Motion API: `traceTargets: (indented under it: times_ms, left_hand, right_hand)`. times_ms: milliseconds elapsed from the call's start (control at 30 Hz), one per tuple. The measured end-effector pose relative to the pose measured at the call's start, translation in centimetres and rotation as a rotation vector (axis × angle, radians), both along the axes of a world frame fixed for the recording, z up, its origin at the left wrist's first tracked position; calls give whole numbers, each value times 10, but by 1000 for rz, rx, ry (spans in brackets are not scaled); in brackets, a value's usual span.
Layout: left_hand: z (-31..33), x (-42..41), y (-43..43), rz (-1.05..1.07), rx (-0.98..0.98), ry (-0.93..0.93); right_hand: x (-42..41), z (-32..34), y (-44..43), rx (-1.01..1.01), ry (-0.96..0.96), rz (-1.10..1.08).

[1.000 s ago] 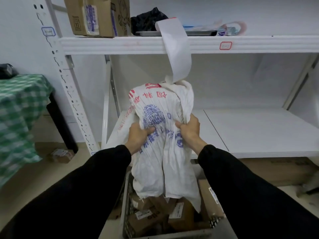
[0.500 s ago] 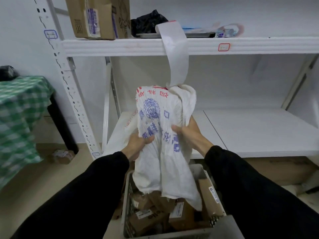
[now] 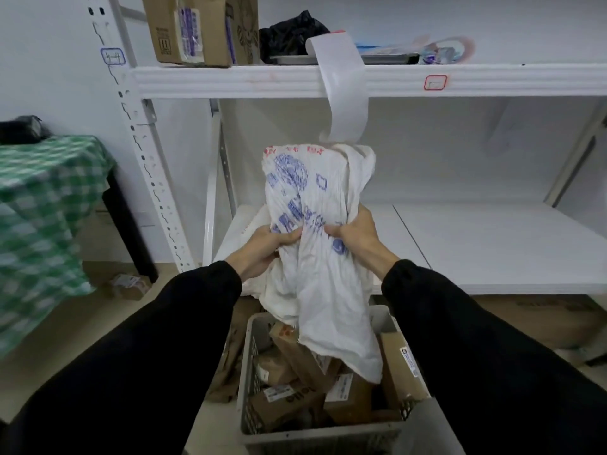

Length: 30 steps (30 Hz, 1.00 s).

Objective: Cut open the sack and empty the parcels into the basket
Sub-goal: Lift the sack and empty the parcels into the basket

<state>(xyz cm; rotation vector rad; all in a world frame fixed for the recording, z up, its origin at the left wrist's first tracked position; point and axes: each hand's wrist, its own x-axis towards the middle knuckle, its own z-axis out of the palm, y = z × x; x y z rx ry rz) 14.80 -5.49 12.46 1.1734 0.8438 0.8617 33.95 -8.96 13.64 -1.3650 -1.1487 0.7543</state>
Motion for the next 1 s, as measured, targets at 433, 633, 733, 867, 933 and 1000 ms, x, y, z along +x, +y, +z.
traceTargets:
  times_ms: [433,633,733,867,933,1000]
  left_hand:
    - [55,-5,-12,1,-66,-140]
    - [94,7,-27,216,11,-145]
    - [108,14,-32,290,109,-187]
    - [127,12,-39,263,172,-218]
    - [140,10,-48,256,202,-219]
    - [155,7,-57,269,230,-208]
  right_hand:
    - [-20,35,-20,18,-201,184]
    - [-15,61,-27,73,-160,171]
    - [-13,74,-31,117,-67,134]
    - [-12,92,-37,192,7,87]
    - [-15,101,-39,237,-15,82]
    - [-21,111,-44,271,-21,76]
